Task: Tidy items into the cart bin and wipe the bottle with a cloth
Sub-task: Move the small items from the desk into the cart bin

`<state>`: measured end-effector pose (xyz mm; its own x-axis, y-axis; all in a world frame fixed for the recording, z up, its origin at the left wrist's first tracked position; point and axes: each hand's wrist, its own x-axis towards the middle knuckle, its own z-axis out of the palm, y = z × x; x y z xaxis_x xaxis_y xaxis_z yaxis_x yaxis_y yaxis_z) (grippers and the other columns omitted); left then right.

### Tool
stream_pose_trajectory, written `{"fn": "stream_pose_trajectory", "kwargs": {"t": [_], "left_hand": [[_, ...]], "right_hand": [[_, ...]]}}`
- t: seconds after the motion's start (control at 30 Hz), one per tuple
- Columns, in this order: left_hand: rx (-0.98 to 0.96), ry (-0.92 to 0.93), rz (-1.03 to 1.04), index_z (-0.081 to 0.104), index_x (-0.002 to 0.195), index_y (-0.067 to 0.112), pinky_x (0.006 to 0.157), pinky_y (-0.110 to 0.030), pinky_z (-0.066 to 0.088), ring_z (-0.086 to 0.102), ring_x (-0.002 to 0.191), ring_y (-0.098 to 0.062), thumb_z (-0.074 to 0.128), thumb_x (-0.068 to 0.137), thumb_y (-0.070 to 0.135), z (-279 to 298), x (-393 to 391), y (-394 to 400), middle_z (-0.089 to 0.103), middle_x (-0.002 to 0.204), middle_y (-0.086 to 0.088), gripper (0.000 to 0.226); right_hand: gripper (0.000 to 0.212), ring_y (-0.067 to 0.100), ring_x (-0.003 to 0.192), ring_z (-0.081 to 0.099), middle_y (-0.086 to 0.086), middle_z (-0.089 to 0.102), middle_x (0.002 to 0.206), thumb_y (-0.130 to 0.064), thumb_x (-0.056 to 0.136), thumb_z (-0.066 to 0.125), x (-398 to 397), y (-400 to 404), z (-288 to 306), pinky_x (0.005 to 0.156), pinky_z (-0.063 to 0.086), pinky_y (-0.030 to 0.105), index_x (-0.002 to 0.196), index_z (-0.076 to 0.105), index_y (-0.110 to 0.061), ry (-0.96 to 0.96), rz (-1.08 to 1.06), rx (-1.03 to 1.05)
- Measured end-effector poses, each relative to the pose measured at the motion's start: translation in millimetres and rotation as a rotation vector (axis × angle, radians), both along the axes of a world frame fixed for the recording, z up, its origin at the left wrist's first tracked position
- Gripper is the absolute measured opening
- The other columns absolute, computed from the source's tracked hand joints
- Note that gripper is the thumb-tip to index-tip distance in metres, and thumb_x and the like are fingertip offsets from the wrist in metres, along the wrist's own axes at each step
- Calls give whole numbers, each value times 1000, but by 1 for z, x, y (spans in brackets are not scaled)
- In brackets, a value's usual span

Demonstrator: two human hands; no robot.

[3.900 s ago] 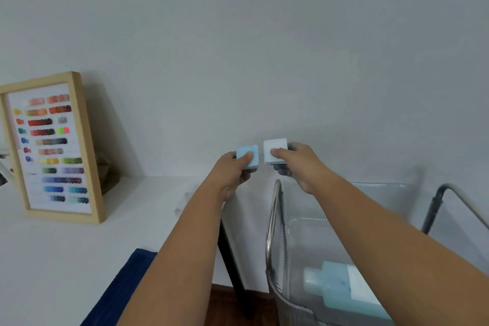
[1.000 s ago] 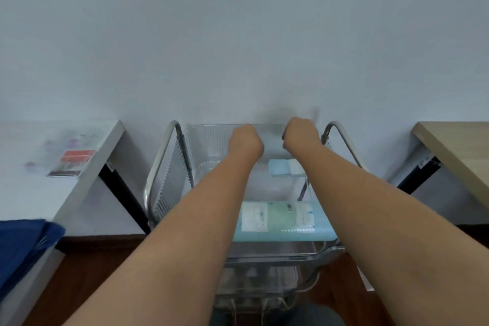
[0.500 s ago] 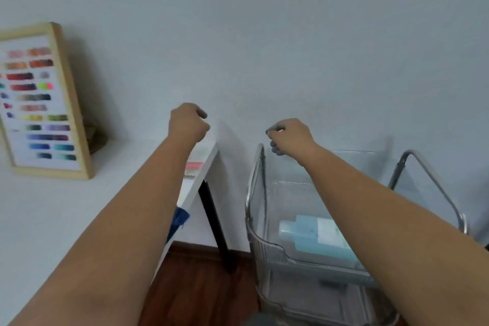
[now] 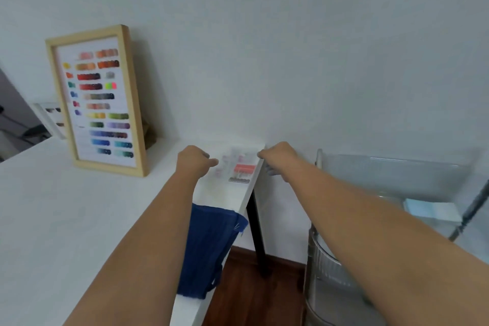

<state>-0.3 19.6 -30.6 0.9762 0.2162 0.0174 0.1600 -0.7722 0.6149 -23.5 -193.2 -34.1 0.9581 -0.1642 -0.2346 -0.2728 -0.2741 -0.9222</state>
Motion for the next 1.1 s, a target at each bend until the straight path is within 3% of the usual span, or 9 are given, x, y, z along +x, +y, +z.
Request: {"fn": "stream_pose_trajectory", "kwargs": {"t": [0.07, 0.13, 0.33, 0.43, 0.6, 0.67, 0.8, 0.93, 1.1], "left_hand": [[-28, -6, -36, 65, 84, 21, 65, -25, 39, 54, 80, -21, 75, 84, 31, -4, 10, 1, 57, 83, 4, 13], [-32, 12, -63, 55, 72, 24, 58, -23, 35, 46, 64, -14, 71, 87, 33, -6, 21, -1, 47, 72, 7, 24], [101, 110, -97, 60, 76, 8, 48, -24, 36, 53, 57, -12, 66, 86, 49, -9, 42, -25, 58, 66, -1, 43], [106, 134, -141, 62, 81, 9, 56, -26, 43, 57, 63, -15, 69, 83, 48, -8, 50, -33, 60, 71, -2, 39], [75, 140, -151, 62, 88, 8, 91, -43, 52, 66, 89, -27, 70, 82, 44, -5, 55, -42, 65, 85, -7, 38], [49, 124, -148, 65, 89, 6, 85, -40, 53, 65, 83, -25, 70, 83, 43, -5, 57, -45, 64, 80, -6, 38], [19, 30, -159, 59, 74, 13, 71, -34, 51, 57, 67, -21, 72, 84, 40, -4, 47, -52, 58, 69, -2, 31], [-238, -86, -125, 59, 73, 18, 65, -29, 48, 58, 70, -16, 74, 83, 36, 5, 45, -50, 61, 75, 3, 25], [-623, -123, -111, 63, 97, 14, 80, -37, 57, 63, 78, -20, 78, 81, 32, 35, 28, -67, 68, 92, -7, 28]], "right_hand": [[39, 26, 69, 59, 14, 58, 81, -22, 81, 67, 8, 5, -6, 73, 57, 36, 109, 60, 5, 13, -38, 43], [41, 26, 70, 57, 12, 57, 79, -27, 82, 70, 16, 12, -11, 74, 56, 36, 109, 59, 2, 29, -55, 116], [25, 22, 67, 62, 10, 65, 81, -25, 79, 78, 39, 22, -26, 72, 58, 34, 85, 63, -6, 69, -91, 199], [25, 23, 63, 60, 12, 64, 77, -18, 77, 79, 48, 20, -27, 68, 57, 36, 89, 65, -1, 66, -138, 202], [24, 24, 73, 65, 15, 69, 91, -5, 78, 76, 53, 17, -25, 72, 58, 33, 99, 67, 1, 81, -185, 299], [27, 25, 78, 65, 16, 70, 100, -3, 79, 74, 50, 16, -26, 75, 56, 35, 105, 67, 1, 89, -176, 334], [40, 18, 64, 59, 15, 67, 99, 0, 79, 73, 37, 12, -21, 53, 49, 28, 117, 58, -2, 71, -201, 423], [51, 21, 78, 59, 16, 61, 113, 1, 81, 71, 38, 12, -5, 55, 48, 27, 125, 47, -9, 10, -209, 520], [51, 21, 78, 56, 19, 56, 117, 7, 85, 63, 28, -4, 29, 57, 48, 25, 128, 43, -12, -100, -224, 652]]}}
